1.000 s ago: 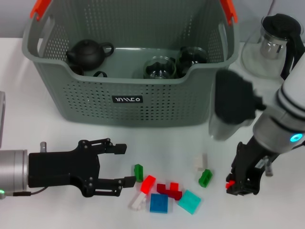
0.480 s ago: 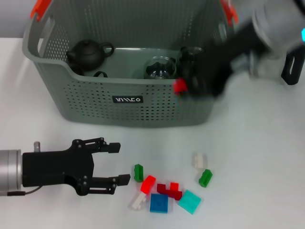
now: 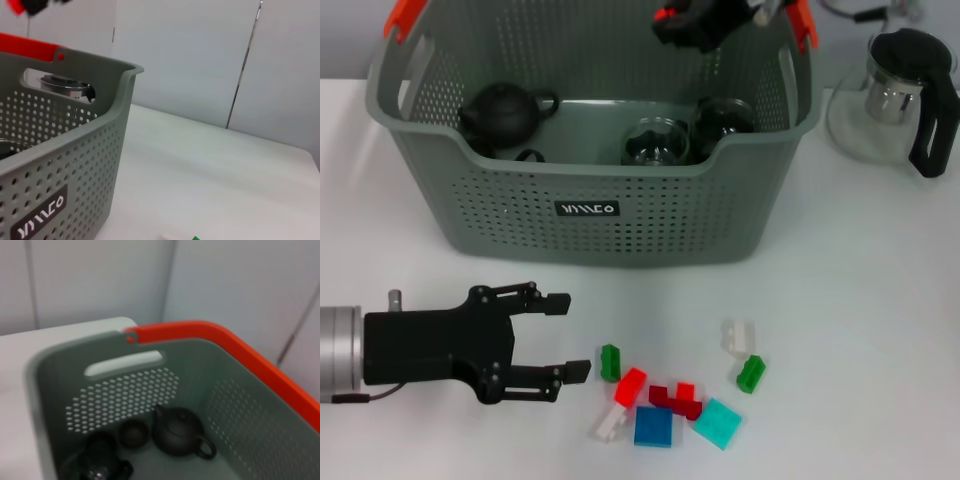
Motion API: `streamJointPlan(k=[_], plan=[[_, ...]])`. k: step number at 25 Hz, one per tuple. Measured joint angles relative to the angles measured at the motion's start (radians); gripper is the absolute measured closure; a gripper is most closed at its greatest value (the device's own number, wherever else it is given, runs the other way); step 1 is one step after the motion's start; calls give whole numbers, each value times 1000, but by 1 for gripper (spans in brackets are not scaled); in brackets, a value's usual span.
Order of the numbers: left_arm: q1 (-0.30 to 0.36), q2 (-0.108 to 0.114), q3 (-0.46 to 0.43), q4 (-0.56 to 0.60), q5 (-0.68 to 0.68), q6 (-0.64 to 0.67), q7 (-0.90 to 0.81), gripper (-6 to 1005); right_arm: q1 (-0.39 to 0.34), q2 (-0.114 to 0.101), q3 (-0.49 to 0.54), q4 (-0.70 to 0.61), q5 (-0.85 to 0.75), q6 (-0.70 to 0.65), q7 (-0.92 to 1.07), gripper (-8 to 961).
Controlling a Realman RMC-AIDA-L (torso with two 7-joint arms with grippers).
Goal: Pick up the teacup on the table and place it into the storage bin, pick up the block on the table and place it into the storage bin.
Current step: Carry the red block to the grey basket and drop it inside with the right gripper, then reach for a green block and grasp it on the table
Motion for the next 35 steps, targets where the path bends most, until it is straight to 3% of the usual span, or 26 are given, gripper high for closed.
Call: streamJointPlan(k=[7,15,16,18,23,28,35], plan=[[-8,4,0,-2,0,3,-3,170,5,-1,-1,133,-11,123,-1,615],[-9,6,-1,0,0,7,-4,170,-4,-3,2,139,-11,169,-14,571],[-10,6,-2,1,0,7,-4,170,-7,-3,2,123,-7,161,-15,485],[-13,6,-3,2,0,8,-5,170,-20,-2,3,62,11,109,-15,314],[-16,6,-3,2,0,9,-6,170,-68,-2,9,-129,89,-118,-15,112],[-17,7,-3,2,0,9,-6,170,-154,-4,8,-318,182,-448,-26,1],[-19,7,-3,1,0,4,-6,169,-205,2,-59,-290,94,-594,-4,5]])
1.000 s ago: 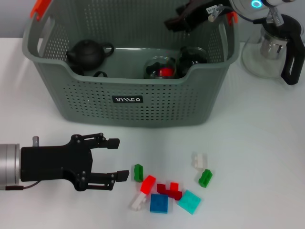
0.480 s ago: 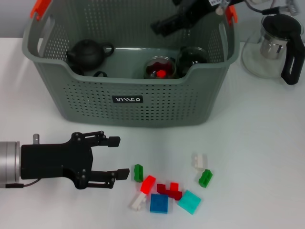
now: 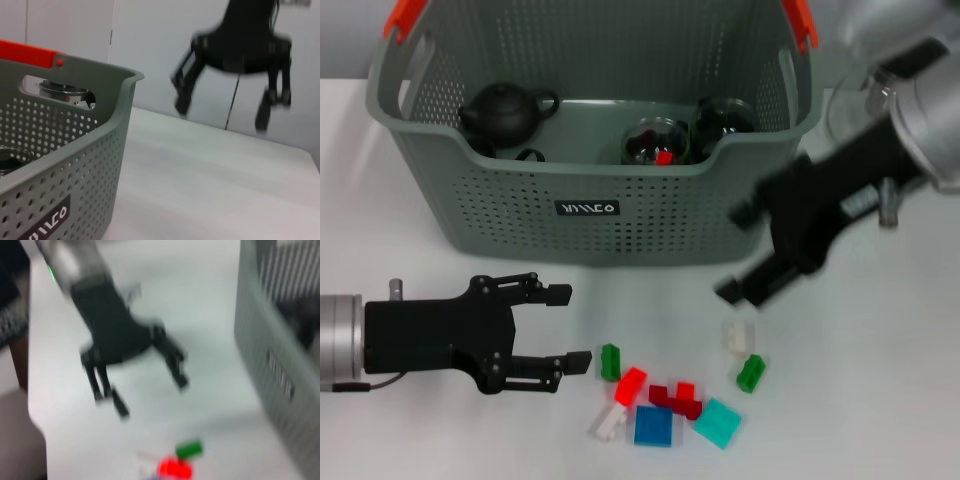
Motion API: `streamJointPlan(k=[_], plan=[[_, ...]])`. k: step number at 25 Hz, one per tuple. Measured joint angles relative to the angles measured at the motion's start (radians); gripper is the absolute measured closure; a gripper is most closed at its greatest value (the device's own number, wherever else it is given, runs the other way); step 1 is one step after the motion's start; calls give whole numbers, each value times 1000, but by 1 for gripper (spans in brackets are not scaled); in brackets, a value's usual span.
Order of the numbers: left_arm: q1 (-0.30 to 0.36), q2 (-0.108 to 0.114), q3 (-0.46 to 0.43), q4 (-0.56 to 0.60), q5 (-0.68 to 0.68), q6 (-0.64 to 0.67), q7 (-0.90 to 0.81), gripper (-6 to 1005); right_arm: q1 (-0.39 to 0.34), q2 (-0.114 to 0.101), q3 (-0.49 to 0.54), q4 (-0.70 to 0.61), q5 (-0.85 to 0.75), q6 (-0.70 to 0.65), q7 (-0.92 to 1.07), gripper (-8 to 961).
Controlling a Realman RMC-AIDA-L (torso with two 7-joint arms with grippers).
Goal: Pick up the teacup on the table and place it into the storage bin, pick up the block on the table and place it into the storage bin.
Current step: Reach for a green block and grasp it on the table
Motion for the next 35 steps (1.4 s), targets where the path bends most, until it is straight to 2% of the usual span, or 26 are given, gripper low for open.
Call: streamJointPlan(k=[3,10,17,21,35], plan=[[-2,0,0,-2,0,-3,2,169,-19,2,-70,71,-61,19,29,6],[-4,0,0,-3,0,-4,5,169,-19,2,-164,194,-103,71,53,8],[1,-3,0,-6,-4,-4,6,169,-2,2,-204,284,-171,121,101,8],[4,-5,0,-11,-6,-5,8,169,6,4,-272,335,-182,174,134,8],[5,-5,0,-15,-1,-7,17,170,10,10,-418,386,-177,317,231,12]])
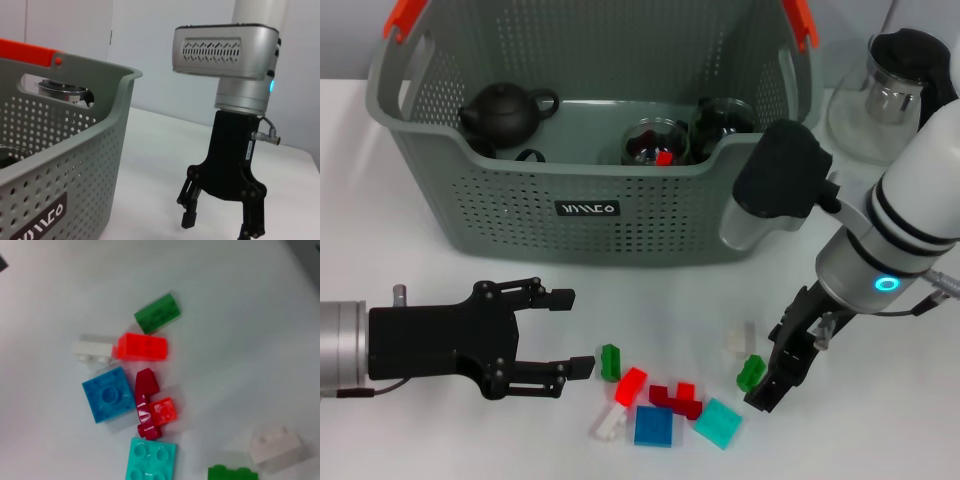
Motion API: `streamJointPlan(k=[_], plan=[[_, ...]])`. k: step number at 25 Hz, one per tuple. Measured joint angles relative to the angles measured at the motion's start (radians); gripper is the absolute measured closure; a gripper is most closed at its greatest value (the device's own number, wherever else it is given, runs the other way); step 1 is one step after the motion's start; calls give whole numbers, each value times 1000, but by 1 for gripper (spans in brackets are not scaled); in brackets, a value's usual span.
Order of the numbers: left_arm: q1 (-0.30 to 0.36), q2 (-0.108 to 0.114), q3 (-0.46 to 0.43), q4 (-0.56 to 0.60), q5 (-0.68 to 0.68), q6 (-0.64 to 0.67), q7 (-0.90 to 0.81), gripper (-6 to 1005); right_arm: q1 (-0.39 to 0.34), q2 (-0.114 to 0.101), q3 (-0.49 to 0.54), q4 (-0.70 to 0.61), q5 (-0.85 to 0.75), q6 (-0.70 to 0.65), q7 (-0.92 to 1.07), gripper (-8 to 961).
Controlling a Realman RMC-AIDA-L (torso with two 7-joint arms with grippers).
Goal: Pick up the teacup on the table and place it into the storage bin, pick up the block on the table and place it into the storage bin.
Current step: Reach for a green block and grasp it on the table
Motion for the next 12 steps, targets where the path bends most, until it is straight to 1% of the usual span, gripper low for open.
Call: streamJointPlan(k=[8,12], plan=[[1,0,0,-2,1,-2,9,170,2,1,-63,17,1,56,32,42],[1,0,0,-2,1,-1,9,170,3,2,-68,19,1,71,38,194]])
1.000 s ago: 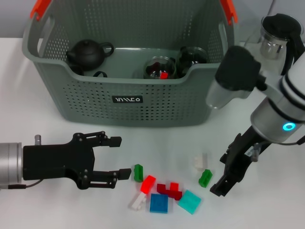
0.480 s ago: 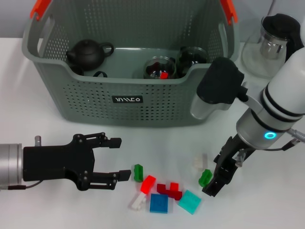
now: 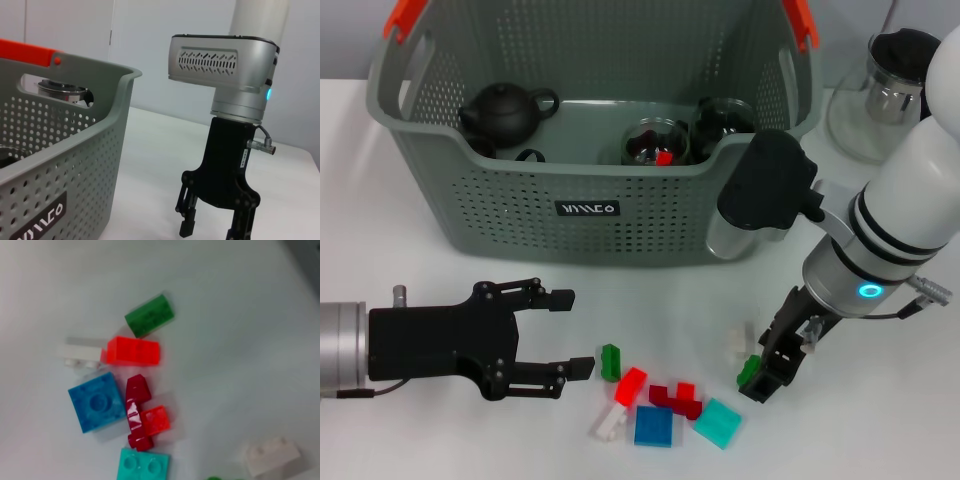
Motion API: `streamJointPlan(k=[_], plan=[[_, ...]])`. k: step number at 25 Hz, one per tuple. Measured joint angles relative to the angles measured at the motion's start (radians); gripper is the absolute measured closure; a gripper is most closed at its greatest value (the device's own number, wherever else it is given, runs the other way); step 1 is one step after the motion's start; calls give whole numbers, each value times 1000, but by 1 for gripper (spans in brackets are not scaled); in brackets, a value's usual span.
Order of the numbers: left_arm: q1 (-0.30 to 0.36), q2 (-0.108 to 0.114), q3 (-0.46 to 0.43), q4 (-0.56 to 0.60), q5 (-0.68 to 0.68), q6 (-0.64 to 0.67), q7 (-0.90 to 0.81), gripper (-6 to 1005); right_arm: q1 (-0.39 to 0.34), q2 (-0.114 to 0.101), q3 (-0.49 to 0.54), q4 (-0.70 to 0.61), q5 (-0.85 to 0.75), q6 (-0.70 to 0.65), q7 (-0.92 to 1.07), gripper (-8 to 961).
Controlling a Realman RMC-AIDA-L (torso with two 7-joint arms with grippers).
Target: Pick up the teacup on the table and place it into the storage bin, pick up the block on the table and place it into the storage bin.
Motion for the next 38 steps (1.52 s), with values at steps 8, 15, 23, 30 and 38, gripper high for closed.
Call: streamJointPlan(k=[8,15,23,30,38], plan=[[0,0,0,0,0,-1,1,170,2,0,-15,8,0,24,8,231],[0,0,0,-5,0,-6,2,169,7,1,-38,11,0,30,20,230],[-4,5,0,-23,0,-9,14,169,12,1,-47,18,0,31,23,251],[-5,5,0,-23,0,-9,16,169,18,3,-84,27,2,50,38,394],[-1,5,-14,-23,0,-8,21,169,24,-2,-102,16,40,36,45,499]])
